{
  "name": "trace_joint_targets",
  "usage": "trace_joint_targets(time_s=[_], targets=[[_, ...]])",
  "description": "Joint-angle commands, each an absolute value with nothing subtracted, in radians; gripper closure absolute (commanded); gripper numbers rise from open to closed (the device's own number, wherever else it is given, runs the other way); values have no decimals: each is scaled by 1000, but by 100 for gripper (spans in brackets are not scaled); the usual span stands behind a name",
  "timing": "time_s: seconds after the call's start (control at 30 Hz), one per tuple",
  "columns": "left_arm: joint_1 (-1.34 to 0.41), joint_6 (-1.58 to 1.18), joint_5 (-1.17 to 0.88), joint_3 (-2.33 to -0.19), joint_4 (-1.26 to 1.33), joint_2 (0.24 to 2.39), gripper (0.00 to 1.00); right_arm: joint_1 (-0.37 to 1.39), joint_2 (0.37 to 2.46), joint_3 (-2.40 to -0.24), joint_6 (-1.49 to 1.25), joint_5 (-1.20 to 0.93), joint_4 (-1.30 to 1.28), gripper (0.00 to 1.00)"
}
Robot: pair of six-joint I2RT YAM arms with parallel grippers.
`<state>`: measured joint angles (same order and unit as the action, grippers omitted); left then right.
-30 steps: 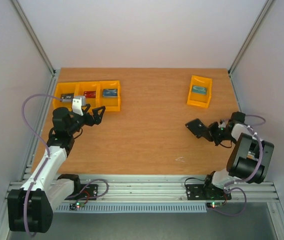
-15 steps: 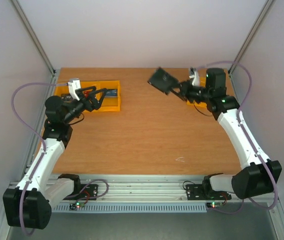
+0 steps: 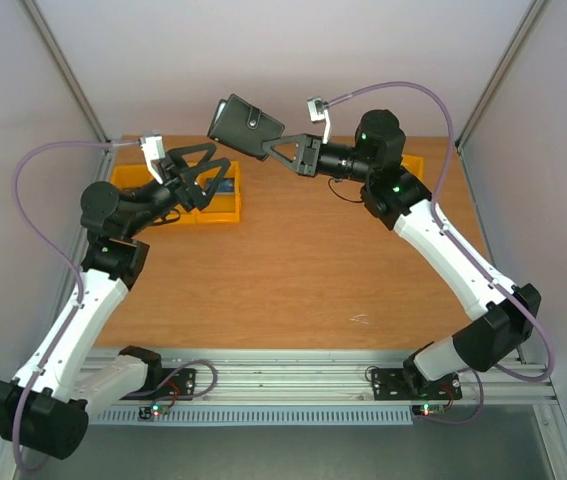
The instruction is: Take the credit cards out of the card holder
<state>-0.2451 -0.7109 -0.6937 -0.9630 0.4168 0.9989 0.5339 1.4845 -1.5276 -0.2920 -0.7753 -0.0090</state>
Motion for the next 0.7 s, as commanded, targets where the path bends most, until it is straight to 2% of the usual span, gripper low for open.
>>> trace_joint_targets(time_s=[0.0, 0.2, 0.27, 0.3, 0.33, 0.4, 0.43, 0.5, 0.53, 0.6, 0.67], targets=[[-303, -755, -656, -994, 466, 1019, 5, 570, 1424, -1528, -227, -808, 77, 99], [-339, -766, -593, -1008, 479, 1042, 17, 609, 1398, -1514, -157, -824, 29, 99], [-353, -761, -593, -1017, 499, 1047, 25, 610, 1390, -1515, -136, -837, 10, 99], [-356, -756, -596, -1019, 504, 1049, 36, 609, 1386, -1514, -127, -845, -20, 99], [-357, -748, -592, -1019, 503, 1049, 53, 609, 1382, -1513, -118, -853, -32, 99], [-358, -743, -569, -1014, 489, 1043, 77, 610, 1372, -1514, -86, -848, -80, 99], [-357, -743, -563, -1009, 480, 1038, 86, 610, 1365, -1517, -57, -834, -120, 99], [-358, -739, -559, -996, 453, 1024, 95, 609, 1348, -1540, 37, -767, -250, 98], [-358, -734, -556, -990, 430, 1018, 98, 610, 1341, -1564, 85, -718, -322, 93], [-357, -693, -533, -978, 373, 1004, 100, 610, 1328, -1622, 194, -584, -502, 58], [-357, -644, -478, -959, 301, 989, 100, 610, 1324, -1701, 308, -398, -677, 31]])
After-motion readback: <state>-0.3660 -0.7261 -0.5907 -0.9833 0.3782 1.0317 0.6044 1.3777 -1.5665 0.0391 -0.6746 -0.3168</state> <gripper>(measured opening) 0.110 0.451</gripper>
